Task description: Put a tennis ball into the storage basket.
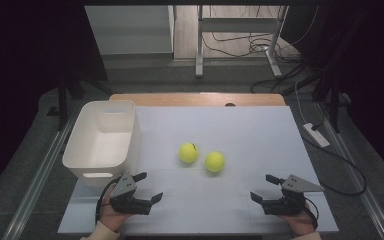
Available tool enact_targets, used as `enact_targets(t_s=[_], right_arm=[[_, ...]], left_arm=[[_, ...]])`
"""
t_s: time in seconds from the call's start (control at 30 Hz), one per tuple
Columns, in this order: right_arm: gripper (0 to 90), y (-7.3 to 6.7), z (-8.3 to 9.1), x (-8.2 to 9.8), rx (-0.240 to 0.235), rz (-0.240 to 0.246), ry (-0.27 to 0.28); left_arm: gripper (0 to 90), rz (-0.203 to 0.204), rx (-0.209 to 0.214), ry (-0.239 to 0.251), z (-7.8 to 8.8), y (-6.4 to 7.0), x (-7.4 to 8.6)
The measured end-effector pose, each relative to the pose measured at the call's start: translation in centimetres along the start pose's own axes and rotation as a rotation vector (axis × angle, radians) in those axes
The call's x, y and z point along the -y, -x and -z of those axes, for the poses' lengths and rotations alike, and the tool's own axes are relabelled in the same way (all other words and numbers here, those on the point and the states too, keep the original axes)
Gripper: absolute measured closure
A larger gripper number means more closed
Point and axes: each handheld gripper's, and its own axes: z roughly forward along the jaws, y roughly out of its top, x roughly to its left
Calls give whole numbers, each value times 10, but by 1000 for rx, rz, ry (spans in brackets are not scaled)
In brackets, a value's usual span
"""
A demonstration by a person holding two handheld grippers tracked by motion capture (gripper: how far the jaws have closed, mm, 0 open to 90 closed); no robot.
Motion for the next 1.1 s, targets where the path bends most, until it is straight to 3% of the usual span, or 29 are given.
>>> enact_targets(t_s=[1.1], right_arm=[[119, 1, -6, -5, -13, -11, 13]], left_arm=[[96, 4, 13, 10, 3, 2, -1]])
